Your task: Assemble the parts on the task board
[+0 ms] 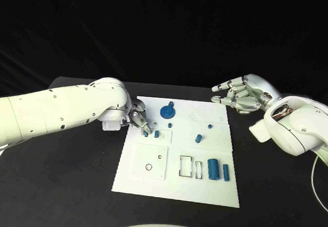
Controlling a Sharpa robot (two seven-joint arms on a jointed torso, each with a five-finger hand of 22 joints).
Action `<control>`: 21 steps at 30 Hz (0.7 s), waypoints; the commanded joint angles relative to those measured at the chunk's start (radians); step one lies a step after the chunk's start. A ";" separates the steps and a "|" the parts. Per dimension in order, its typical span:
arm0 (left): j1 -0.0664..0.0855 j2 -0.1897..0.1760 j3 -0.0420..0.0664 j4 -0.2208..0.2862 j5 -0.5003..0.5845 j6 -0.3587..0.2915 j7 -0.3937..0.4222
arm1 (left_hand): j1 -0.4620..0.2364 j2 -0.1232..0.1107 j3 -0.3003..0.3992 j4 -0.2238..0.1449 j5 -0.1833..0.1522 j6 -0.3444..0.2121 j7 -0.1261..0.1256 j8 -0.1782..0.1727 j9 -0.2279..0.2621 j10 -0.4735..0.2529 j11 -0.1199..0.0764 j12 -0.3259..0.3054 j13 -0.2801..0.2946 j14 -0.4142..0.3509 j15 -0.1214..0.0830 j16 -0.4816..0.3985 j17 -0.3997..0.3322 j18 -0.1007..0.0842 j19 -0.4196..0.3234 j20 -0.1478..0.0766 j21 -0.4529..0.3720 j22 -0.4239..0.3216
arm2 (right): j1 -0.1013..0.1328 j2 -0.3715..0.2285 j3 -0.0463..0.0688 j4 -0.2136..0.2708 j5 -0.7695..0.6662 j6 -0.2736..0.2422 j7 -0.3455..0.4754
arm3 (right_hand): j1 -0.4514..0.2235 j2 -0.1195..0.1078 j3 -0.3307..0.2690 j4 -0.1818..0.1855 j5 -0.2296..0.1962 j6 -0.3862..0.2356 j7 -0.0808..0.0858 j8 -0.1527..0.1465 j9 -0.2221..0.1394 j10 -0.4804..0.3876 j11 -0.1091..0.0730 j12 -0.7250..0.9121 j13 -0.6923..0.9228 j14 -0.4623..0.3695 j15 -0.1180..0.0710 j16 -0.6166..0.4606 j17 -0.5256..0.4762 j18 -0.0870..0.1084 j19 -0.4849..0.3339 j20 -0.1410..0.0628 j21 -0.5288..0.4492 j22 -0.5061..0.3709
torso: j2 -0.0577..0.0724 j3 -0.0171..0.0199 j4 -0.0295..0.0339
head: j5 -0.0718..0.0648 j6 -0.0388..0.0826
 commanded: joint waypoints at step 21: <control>-0.006 -0.044 0.005 0.027 0.030 -0.160 0.039 | -0.058 0.027 -0.336 0.170 -0.290 0.015 0.006 -0.027 -0.024 -0.018 0.006 -0.008 -0.011 0.107 -0.005 0.003 0.263 -0.006 0.070 -0.005 -0.021 0.184 | -0.001 -0.001 0.000 -0.002 -0.003 0.019 0.004 | -0.002 0.000 0.003 0.003 0.004 0.005 0.000 0.005 0.001 -0.003 -0.001 -0.003 -0.003 0.038 -0.007 -0.013 -0.012 0.018 -0.014 0.002 -0.012 -0.013 | 0.000 -0.0008 -0.0002 | -0.005 0.007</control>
